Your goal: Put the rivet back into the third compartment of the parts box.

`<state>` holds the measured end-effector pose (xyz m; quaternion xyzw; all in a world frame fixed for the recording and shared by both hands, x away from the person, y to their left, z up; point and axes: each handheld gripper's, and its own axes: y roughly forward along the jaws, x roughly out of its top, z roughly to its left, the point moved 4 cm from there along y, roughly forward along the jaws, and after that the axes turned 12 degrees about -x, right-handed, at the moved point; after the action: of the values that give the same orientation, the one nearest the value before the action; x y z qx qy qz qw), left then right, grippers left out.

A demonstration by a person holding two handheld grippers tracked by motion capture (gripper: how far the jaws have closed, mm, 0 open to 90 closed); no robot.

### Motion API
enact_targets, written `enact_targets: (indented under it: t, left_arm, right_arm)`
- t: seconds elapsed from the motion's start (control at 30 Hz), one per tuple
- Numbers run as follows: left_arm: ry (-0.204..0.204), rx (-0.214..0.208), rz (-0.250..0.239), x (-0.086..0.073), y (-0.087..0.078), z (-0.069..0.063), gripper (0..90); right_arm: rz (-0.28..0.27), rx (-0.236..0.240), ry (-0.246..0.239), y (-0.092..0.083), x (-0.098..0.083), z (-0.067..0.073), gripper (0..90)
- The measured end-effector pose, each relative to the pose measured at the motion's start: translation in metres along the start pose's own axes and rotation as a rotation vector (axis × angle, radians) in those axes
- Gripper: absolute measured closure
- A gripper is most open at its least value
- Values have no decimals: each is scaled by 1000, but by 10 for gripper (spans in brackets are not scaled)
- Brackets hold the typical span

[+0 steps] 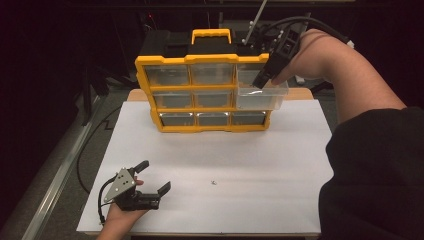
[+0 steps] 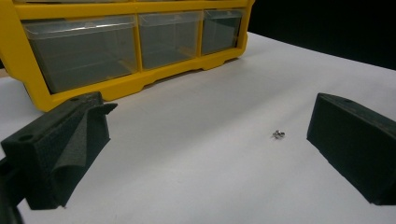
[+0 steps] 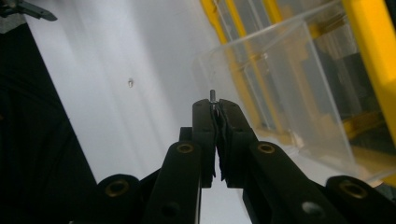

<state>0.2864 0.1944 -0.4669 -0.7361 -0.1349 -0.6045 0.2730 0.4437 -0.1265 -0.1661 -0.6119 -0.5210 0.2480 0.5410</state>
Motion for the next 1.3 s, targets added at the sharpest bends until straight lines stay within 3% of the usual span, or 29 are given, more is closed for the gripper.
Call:
enact_targets:
  t: [0.17,0.43,0.5,0.53,0.57,0.6,0.67,0.87,0.97,1.3]
  left_arm:
    - [-1,-4,-5,0,-1,1,4]
    - [2,-6,-1,0,-1,0,4]
    - [3,-6,-1,0,-1,0,4]
    - [2,-6,1,0,-1,0,4]
    - [1,-5,-1,0,-1,1,4]
    - [1,-5,-1,0,-1,1,4]
    - [1,-4,0,0,-1,1,4]
    - [-4,-4,5,0,1,1,4]
    - [5,-2,11,0,1,0,4]
    - [6,11,23,-1,3,2,4]
  right_arm:
    - [35,-34,1,15,9,-13,877]
    - [51,-31,-1,32,12,-19,876]
    - [49,-37,12,31,12,-22,702]
    - [49,-37,12,31,12,-22,702]
    - [36,-45,29,25,12,-22,567]
    - [34,-42,25,22,11,-21,544]
    - [10,-45,25,12,9,-17,515]
    - [20,-46,24,-2,-3,1,496]
    - [16,-36,21,-7,-20,18,479]
    - [44,-18,24,7,-58,50,406]
